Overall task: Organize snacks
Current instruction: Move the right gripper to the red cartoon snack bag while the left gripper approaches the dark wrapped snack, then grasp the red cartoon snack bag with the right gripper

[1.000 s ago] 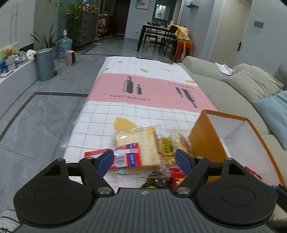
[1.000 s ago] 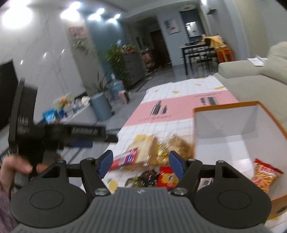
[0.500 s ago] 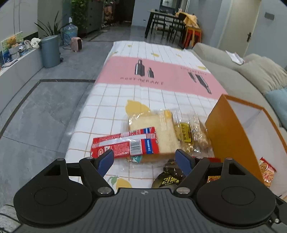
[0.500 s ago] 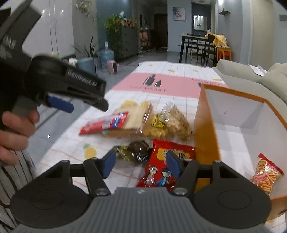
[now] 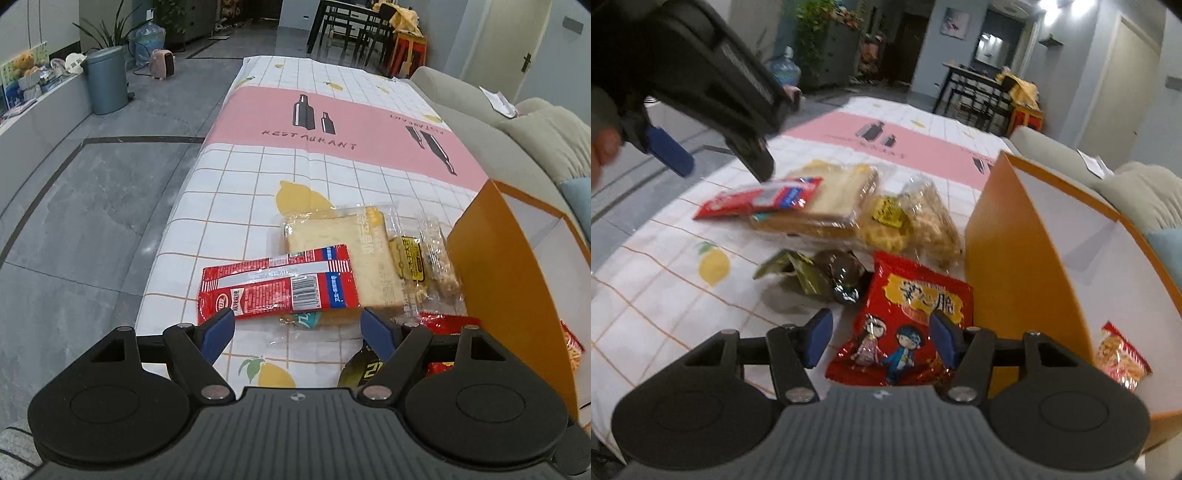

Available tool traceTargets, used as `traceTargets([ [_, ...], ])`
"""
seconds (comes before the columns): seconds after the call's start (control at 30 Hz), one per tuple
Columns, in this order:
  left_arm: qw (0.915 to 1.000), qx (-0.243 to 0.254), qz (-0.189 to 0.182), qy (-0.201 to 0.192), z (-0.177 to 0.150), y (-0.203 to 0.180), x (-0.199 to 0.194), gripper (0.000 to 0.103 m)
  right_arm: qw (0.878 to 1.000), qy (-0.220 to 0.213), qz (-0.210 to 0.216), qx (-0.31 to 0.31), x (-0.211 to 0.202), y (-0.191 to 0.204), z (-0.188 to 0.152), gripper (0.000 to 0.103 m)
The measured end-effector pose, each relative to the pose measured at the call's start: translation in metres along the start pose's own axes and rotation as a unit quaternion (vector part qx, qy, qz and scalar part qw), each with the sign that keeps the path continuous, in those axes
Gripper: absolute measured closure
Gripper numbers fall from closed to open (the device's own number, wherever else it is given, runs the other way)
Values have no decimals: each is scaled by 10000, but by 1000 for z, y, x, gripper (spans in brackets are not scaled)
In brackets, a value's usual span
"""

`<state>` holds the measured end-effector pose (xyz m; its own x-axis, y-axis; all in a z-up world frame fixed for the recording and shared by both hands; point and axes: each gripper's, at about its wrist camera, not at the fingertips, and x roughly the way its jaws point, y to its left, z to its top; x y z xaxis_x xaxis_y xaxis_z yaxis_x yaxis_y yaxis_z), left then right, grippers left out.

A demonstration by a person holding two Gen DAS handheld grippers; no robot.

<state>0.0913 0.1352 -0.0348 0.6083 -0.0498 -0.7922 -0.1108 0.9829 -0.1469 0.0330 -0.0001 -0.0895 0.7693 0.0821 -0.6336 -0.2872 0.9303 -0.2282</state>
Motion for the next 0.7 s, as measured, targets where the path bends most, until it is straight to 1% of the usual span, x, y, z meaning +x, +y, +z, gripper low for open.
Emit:
traceTargets([
  [0.13,9999,-109,-123,14,1,5,-3,12,9994,160,-264,144,10,4,-4,46],
  [0.2,9999,-109,-125,10,1,6,-3,12,9987,236,-455,-28,15,11,-8,46],
  [0.27,9999,-132,-105,14,1,6,-2,12,9967,192,-743,-265,17,19,-13,47],
  [0.3,9998,-162,-101,24,2,6,-2,12,9960,140,-828,-318,18,22,-16,48],
  [0.37,9997,-193,-128,57,1,7,-1,12,9933,-12,-1022,-535,19,28,-24,57],
  [0.43,9997,-177,-153,60,1,6,-2,12,9922,-62,-1043,-684,16,32,-25,69],
  [0.47,9997,-151,-162,55,1,5,-2,12,9925,-113,-1006,-692,13,33,-24,71],
  [0.5,9998,-121,-172,50,0,4,-3,12,9931,-124,-976,-645,10,33,-23,78],
  [0.53,9998,-78,-193,55,0,3,-3,12,9940,-157,-917,-577,6,31,-21,81],
  [0.57,9997,-38,-243,86,-1,1,-3,12,9948,-178,-860,-519,3,29,-19,81],
  [0.6,9993,-7,-335,145,-1,0,-3,12,9958,-166,-785,-444,-1,26,-16,82],
  [0.63,9987,18,-470,219,-2,-1,-3,12,9967,-156,-718,-351,-3,23,-14,86],
  [0.7,9971,57,-687,307,-4,-4,-4,12,9974,-211,-659,-194,-10,16,-11,87],
])
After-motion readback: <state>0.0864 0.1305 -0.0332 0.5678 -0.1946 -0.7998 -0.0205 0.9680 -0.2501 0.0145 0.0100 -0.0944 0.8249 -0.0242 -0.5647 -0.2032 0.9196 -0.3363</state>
